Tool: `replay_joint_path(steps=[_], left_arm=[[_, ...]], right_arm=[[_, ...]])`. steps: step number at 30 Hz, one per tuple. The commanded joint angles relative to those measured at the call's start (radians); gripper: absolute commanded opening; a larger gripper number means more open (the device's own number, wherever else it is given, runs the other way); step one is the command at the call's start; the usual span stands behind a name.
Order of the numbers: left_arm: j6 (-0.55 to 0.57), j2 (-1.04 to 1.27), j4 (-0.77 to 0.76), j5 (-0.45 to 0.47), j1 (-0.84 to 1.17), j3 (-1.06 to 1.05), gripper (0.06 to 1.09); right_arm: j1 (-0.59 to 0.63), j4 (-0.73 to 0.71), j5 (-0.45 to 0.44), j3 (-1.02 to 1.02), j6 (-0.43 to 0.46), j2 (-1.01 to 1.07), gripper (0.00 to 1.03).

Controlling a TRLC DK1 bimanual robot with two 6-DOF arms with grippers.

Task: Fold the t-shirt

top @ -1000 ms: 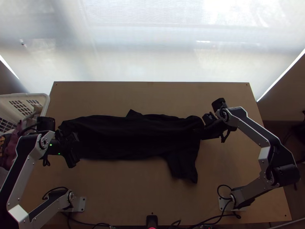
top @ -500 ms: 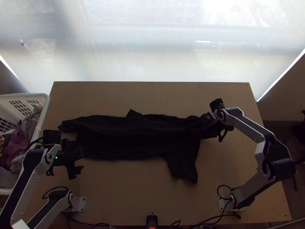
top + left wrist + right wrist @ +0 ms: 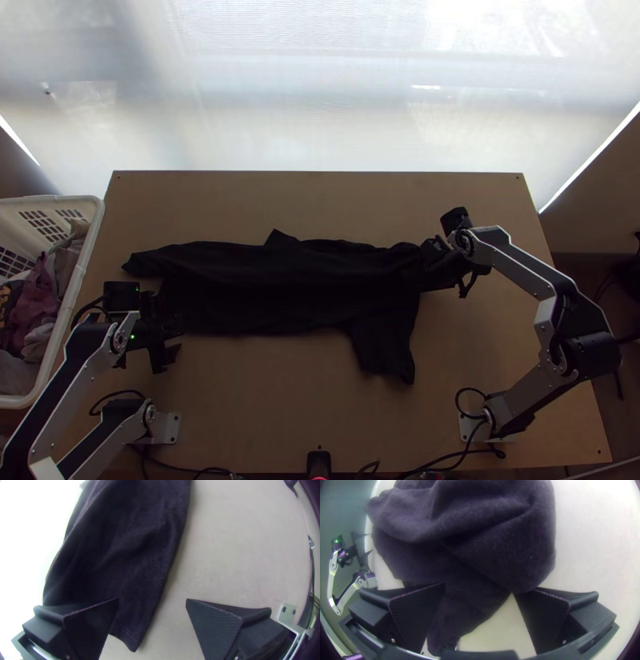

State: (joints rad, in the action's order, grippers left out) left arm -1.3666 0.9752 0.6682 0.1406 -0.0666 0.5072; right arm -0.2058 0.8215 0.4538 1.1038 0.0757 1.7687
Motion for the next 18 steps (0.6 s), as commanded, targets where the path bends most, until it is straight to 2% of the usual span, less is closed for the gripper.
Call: replay_joint_path(steps=[1,10,14,18], left_arm=[[-0.005,0.036,-0.131,-0.022,-0.006,-0.041,1.03],[0.001,0.065,-0.18,-0.027,-0.018,-0.047,1.0],[0.006,0.059,-0.168,-0.029,-0.015,-0.041,0.82],[0.004,0.06,-0.167,-0.029,-0.015,-0.047,0.66]], right_arm=[[-0.02,-0.022,0.017,-0.001,0.001,0.023,0.93],[-0.023,-0.028,0.019,-0.019,-0.002,0.031,0.91],[-0.018,-0.028,0.019,-0.028,0.001,0.021,0.81],[-0.018,-0.033,0.017,-0.028,0.001,0.025,0.78]])
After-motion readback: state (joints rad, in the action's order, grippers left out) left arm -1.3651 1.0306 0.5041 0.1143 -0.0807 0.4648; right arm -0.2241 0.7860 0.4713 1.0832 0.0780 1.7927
